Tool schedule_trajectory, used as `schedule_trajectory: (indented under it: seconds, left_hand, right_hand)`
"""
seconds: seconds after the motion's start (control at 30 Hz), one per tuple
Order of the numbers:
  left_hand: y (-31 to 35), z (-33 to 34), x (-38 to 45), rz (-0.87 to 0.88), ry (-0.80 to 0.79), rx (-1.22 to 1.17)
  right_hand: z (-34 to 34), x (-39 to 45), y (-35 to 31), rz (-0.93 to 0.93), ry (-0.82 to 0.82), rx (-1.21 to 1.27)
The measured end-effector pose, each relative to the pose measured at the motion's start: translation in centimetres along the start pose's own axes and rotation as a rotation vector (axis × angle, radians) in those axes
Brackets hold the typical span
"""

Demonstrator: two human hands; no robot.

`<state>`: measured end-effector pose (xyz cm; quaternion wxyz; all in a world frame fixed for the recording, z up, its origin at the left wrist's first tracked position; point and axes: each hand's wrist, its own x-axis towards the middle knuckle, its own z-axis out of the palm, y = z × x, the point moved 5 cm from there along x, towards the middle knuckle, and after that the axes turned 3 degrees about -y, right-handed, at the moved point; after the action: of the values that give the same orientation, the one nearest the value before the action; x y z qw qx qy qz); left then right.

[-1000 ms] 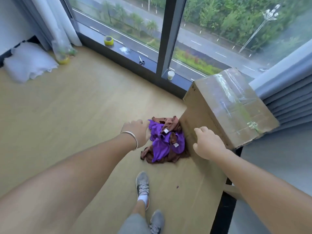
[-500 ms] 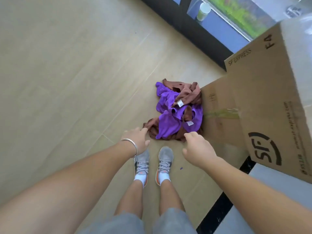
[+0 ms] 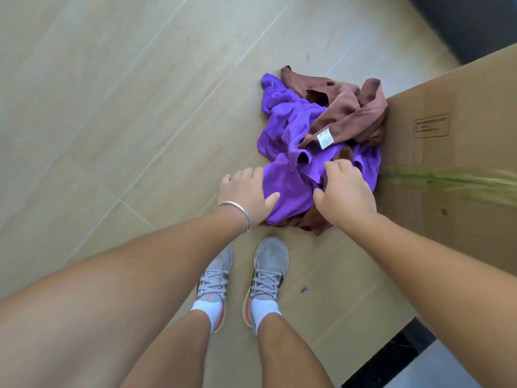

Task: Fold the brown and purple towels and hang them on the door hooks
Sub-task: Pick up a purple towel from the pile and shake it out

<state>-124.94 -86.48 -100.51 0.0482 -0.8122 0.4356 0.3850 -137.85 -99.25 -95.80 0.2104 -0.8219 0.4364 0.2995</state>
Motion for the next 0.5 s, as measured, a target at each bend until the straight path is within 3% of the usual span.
schedule_trajectory:
  seconds: [0.13,0.3,0.4,0.5]
  left_hand:
    - [2.5,1.9,6.6,0.017,0.117,-0.009]
    - [3.7,4.2,11.8,-0.005,0.134,-0.041]
    - [2.9,4.2,13.0,-0.020,0.115,-0.061]
    - [2.6,2.1,11.5,0.083,0.144,-0.045]
  right_hand:
    - [2.2,5.6,1.0,-0.024,0.045,0.000]
    - [5.7,9.5,1.2,-0.071,0.166,-0.028]
    - [6.6,10.5,1.0,-0.064,0.228,-0.036]
    - [5.9,9.9,0.3,-0.040,0.280,-0.033]
